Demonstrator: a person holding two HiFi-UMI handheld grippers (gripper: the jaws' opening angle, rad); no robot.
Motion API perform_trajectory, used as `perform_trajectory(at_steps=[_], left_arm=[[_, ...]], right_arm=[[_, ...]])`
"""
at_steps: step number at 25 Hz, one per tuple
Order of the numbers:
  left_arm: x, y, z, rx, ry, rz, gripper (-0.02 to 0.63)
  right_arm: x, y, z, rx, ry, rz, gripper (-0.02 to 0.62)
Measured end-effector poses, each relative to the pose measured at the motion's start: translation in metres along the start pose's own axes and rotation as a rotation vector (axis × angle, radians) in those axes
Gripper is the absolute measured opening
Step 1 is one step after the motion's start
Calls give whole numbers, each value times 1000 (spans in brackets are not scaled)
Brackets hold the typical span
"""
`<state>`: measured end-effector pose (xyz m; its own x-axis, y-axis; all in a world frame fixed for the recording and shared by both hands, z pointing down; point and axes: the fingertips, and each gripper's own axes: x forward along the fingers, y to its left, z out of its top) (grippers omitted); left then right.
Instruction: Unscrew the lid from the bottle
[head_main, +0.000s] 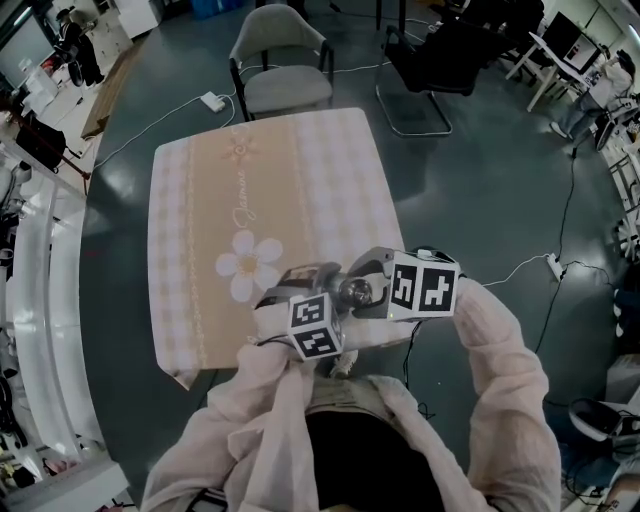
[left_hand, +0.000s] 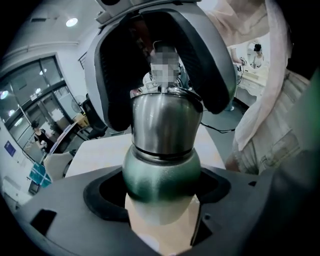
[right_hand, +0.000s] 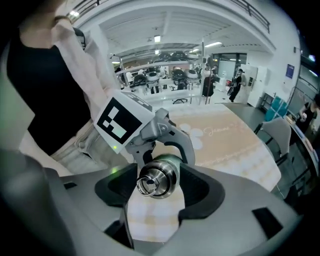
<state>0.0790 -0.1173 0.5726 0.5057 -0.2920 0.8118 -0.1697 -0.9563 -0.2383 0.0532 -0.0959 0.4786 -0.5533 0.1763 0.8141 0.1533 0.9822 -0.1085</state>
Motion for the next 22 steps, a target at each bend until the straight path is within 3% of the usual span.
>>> perform_trajectory(at_steps=[3,7,11,14,16,19,22], left_arm=[[-1,7,-5,-72,-13,15,382],[-3,16,-14,-155,-8,38,382],[-5,21,-18,-187,-11,53,382],[-3,21,-16,-185,-9,53,382],[-2,20,-15,-183,-7,52,382],[0,17,-16,-182,1,47,382],[1,17,-17,-182,3,46,382]], right_arm=[[-8,-15,9,113,-117,-85,329],[-27,-43,15,475,-381,-193,331],[-26,-50,5,839,-557,-198,325],[-17,-48,1,1055,-638,-174,325],[-11,-48,-3,1097,-627,-212,325],[-3,-49,-9,1029,-548,-300,303],[1,-49,-5,946,-504,-324,272]])
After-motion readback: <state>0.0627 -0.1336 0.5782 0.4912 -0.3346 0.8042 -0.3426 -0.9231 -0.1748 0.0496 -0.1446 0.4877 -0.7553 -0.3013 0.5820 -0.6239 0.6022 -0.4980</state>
